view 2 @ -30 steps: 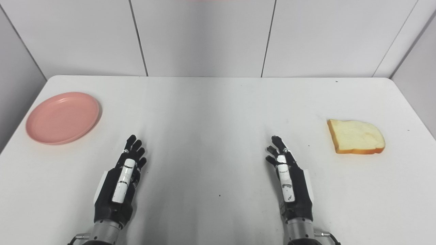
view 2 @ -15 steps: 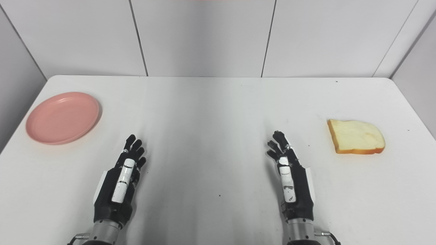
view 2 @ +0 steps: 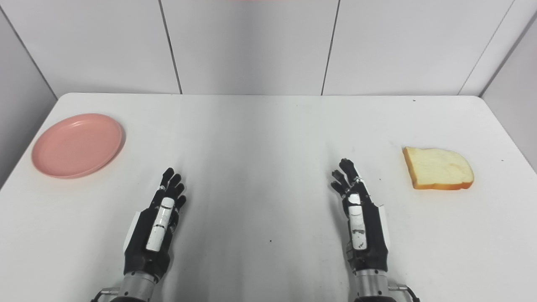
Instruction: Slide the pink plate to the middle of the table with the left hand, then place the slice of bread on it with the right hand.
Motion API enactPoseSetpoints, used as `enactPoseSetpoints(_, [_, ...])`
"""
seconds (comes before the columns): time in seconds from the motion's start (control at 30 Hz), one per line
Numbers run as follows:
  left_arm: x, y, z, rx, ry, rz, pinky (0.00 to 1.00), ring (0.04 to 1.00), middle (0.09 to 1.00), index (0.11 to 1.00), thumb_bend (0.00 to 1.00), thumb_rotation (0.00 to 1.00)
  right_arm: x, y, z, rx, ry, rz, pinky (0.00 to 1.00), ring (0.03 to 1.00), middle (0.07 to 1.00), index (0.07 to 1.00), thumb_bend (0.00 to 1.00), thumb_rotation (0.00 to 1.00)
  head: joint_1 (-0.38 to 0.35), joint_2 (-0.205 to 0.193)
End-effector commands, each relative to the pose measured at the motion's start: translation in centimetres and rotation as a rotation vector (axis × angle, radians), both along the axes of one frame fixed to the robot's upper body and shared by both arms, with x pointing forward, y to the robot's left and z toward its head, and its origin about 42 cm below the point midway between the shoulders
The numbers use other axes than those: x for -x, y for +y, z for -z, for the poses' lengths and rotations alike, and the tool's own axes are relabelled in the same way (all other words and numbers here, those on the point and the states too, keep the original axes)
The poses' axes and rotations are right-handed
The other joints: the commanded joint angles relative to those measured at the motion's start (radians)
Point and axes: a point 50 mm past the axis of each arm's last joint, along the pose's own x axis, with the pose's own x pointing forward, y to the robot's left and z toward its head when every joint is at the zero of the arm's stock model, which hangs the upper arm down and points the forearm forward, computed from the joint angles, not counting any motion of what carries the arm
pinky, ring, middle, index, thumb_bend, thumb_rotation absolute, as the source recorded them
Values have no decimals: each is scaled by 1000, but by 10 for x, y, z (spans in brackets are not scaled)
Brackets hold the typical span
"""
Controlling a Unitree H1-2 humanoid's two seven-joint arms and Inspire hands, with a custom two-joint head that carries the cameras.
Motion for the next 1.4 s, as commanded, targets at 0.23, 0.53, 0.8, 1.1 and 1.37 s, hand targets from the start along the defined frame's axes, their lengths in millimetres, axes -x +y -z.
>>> enactPoseSetpoints(0.23, [-7, -26, 9, 39, -73, -8, 1000, 1000, 1000, 972, 563, 772, 11, -36, 25, 41, 47, 10, 901, 897, 936, 907, 783, 983, 105, -70])
enactPoseSetpoints(0.53, [-12, -38, 31, 36, -65, -10, 1000, 1000, 1000, 983, 638, 765, 6, -46, 38, 20, 73, 9, 925, 913, 947, 920, 784, 1000, 178, -152])
enactPoseSetpoints(0.8, [-14, -43, 46, 16, -69, -25, 1000, 997, 988, 947, 636, 734, 2, -48, 47, 18, 97, 13, 980, 940, 963, 940, 823, 1000, 218, -235])
enactPoseSetpoints(1.1, [-15, -40, 52, 10, -58, -33, 945, 975, 966, 925, 662, 688, 1, -43, 54, 21, 88, -4, 1000, 998, 1000, 986, 836, 1000, 220, -283])
enactPoseSetpoints(1.37, [-20, -22, 37, 69, -113, -45, 999, 1000, 995, 956, 639, 695, 2, -30, 54, 31, 78, -4, 1000, 979, 998, 972, 808, 1000, 189, -278])
